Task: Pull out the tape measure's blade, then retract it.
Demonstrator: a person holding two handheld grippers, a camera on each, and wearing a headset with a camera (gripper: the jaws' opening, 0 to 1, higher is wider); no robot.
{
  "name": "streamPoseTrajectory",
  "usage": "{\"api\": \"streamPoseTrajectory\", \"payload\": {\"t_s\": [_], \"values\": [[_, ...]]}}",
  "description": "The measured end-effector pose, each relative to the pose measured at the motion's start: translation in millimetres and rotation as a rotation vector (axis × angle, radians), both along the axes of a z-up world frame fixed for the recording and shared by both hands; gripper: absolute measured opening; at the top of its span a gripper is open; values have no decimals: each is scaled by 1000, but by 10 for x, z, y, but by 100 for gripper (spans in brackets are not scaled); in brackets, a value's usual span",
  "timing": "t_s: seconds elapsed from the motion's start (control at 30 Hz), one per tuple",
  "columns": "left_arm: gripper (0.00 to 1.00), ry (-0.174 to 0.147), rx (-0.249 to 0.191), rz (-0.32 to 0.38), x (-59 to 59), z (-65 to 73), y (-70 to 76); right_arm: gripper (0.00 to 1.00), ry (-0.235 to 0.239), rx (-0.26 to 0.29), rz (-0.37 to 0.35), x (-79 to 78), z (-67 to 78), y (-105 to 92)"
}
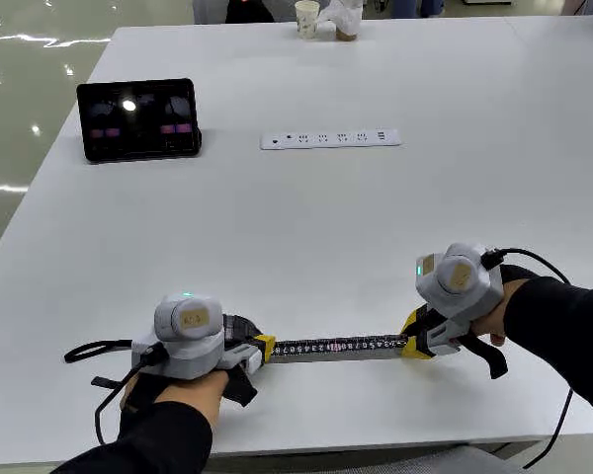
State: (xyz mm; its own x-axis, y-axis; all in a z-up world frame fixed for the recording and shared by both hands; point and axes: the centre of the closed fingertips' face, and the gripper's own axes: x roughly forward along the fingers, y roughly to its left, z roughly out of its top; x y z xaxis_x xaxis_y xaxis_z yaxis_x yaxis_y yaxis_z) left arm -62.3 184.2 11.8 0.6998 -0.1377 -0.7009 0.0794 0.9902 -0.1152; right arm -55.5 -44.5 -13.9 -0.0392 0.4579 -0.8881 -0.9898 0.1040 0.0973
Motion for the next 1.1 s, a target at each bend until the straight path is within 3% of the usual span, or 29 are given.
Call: {"api": "streamPoseTrajectory", "payload": {"t_s": [0.33,0.43,0.77,1.1], "values": [[61,-17,6,-22,-12,2,10,11,8,9,-20,6,2,18],[61,-17,2,-26,-17,3,10,11,-16,6,18,-14,-1,27],[61,-23,-2,-40,-13,5,9,11,-33,18,68,-24,4,82],[61,-25,-5,-45,-5,6,7,12,-38,12,84,-22,-4,141]]}}
